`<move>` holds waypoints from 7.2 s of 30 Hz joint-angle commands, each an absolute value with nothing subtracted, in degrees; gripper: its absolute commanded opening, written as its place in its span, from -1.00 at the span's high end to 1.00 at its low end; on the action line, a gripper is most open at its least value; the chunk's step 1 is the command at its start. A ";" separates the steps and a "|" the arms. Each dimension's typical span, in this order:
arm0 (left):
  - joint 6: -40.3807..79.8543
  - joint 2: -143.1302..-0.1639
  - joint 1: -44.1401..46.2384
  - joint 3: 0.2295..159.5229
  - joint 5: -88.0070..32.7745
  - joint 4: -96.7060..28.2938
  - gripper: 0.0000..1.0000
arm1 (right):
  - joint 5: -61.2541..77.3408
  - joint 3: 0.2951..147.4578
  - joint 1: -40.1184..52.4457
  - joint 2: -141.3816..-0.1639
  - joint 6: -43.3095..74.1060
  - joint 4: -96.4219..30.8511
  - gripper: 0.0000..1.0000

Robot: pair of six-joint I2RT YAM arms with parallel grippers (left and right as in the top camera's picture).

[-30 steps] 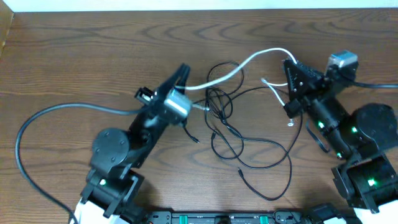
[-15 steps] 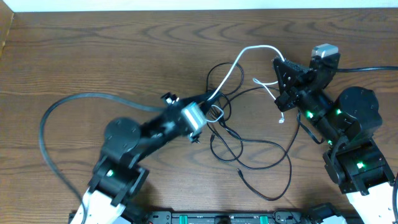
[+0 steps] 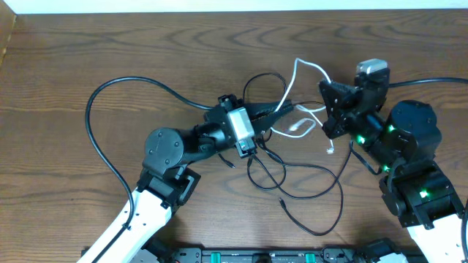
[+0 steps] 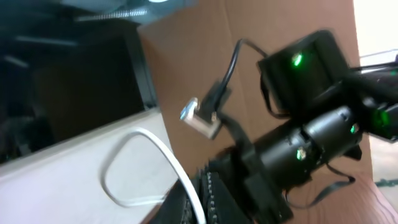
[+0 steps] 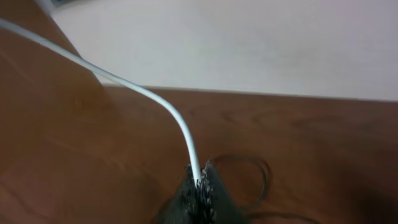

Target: Untangle cables

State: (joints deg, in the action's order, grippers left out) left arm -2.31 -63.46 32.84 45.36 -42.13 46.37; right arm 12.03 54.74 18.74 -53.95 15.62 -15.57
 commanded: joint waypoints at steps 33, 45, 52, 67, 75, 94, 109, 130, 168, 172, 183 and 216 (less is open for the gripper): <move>-0.75 -63.22 26.04 46.19 -36.58 52.64 0.85 | 64.01 55.42 18.41 -70.52 -15.99 -19.11 0.38; -0.82 -63.24 26.04 46.19 -36.36 52.64 0.85 | 71.88 55.42 19.73 -73.14 -17.50 -19.00 0.20; -1.19 -63.24 24.25 46.19 -36.38 52.62 0.85 | 75.94 55.42 19.70 -73.14 -19.40 -19.07 0.19; 1.67 -63.68 24.43 46.19 -36.91 51.92 0.85 | 74.94 55.42 23.51 -73.14 -19.35 -15.94 0.06; 1.83 -63.70 29.45 46.19 -38.46 52.01 0.85 | 64.84 55.42 25.98 -73.60 -19.33 -15.29 0.20; 1.50 -63.66 35.44 46.19 -39.83 52.01 0.85 | 61.60 55.42 25.85 -73.89 -19.33 -5.39 0.51; 1.15 -63.66 35.44 46.19 -39.83 51.66 0.53 | 61.63 55.42 24.95 -73.89 -19.31 -5.37 0.98; 1.63 -63.66 33.78 46.19 -46.04 49.45 -0.96 | 56.64 55.42 8.60 -73.87 -5.91 3.64 0.98; 1.58 -63.66 33.10 46.19 -46.74 31.90 -0.95 | 7.11 55.42 -51.57 -93.38 60.66 -21.02 -0.99; 1.58 -63.66 33.10 46.19 -46.72 31.94 -0.96 | 14.46 55.42 -52.53 -97.67 63.86 -21.69 -0.99; 1.58 -63.66 33.12 46.19 -46.74 31.92 -0.96 | 32.77 55.42 -52.69 -101.16 64.84 -21.54 -0.98; 1.56 -63.92 33.10 46.19 -46.70 31.70 -0.96 | -1.37 55.42 -36.67 -101.16 29.69 -24.56 -0.99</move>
